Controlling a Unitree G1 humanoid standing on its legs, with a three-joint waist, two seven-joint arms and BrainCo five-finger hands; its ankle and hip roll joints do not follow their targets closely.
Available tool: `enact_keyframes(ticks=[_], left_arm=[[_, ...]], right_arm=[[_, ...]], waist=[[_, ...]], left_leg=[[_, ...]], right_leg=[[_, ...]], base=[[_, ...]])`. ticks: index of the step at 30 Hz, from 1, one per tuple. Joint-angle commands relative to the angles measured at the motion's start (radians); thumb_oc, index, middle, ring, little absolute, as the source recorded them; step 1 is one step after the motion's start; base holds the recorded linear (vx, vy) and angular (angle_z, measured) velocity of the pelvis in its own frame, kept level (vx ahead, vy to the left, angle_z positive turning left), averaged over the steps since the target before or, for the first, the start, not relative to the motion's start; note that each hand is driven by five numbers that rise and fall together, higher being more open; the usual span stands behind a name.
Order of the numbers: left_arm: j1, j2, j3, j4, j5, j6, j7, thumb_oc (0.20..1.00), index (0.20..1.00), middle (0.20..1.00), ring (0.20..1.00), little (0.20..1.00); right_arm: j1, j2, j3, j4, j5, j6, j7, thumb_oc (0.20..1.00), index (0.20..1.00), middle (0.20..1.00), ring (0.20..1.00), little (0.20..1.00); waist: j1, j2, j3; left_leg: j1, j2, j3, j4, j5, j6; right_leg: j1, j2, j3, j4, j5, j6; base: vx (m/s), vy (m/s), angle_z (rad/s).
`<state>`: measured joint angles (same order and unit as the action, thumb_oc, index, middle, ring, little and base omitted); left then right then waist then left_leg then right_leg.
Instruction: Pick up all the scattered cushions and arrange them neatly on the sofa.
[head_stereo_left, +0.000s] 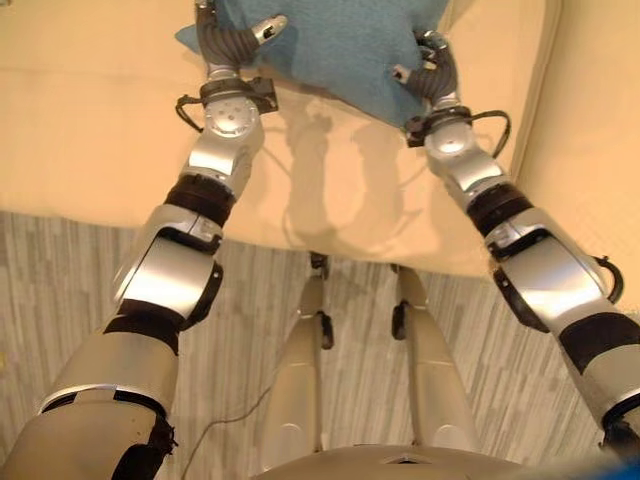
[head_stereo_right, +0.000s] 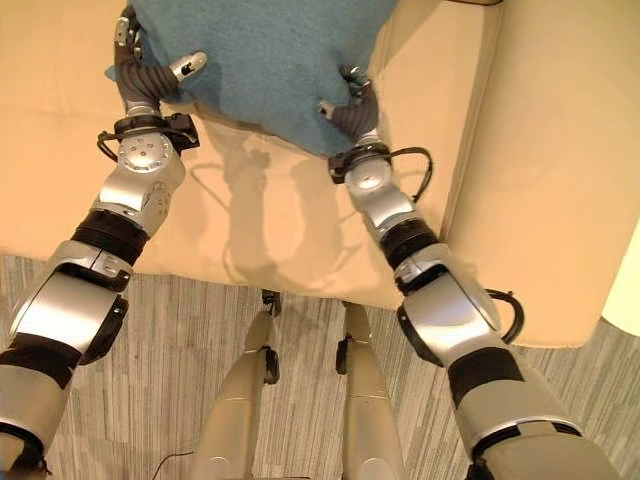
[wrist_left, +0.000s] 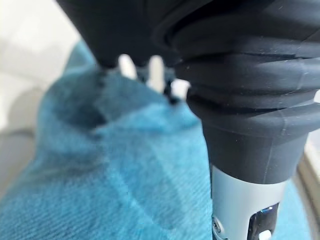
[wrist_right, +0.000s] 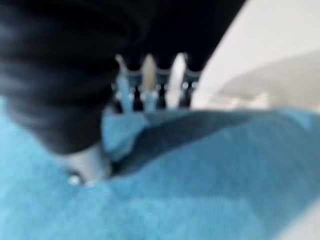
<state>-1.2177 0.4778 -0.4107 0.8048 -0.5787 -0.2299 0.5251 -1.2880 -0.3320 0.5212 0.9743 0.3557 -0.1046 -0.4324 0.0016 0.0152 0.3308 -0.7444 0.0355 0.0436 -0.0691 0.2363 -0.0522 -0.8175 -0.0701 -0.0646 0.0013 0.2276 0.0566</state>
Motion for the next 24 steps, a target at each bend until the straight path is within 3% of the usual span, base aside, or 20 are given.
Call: enact_keyframes(ticks=[1, 17, 24], left_arm=[[-0.135, -0.015, -0.020, -0.067, 0.001, -0.104, -0.027, 1.000, 1.000, 1.000, 1.000, 1.000], [-0.187, -0.101, -0.064, -0.047, -0.046, -0.119, -0.011, 1.000, 1.000, 1.000, 1.000, 1.000], [-0.264, -0.113, -0.131, 0.001, -0.062, -0.108, -0.027, 1.000, 1.000, 1.000, 1.000, 1.000]], right_arm=[[-0.122, 0.053, 0.044, 0.013, -0.030, -0.034, 0.042, 0.200, 0.200, 0.200, 0.200, 0.200], [-0.246, -0.148, 0.046, -0.095, -0.198, -0.027, -0.094, 0.200, 0.200, 0.200, 0.200, 0.200], [-0.302, -0.215, 0.092, -0.043, -0.181, -0.022, -0.098, 0.200, 0.200, 0.200, 0.200, 0.200]], waist=[[0.022, 0.040, 0.008], [-0.006, 0.002, 0.003], [-0.023, -0.009, 0.005]], left_leg=[[0.002, -0.062, -0.058, -0.018, -0.013, -0.039], [-0.008, -0.056, -0.066, -0.018, -0.016, -0.039], [-0.004, -0.055, -0.066, -0.018, -0.015, -0.039]], right_leg=[[0.025, -0.003, -0.022, -0.074, 0.011, 0.095], [0.016, 0.001, -0.020, -0.074, 0.011, 0.099], [0.021, -0.001, -0.018, -0.073, 0.017, 0.100]], base=[[0.01, -0.011, 0.09], [0.00, -0.003, 0.02], [0.00, 0.000, 0.00]])
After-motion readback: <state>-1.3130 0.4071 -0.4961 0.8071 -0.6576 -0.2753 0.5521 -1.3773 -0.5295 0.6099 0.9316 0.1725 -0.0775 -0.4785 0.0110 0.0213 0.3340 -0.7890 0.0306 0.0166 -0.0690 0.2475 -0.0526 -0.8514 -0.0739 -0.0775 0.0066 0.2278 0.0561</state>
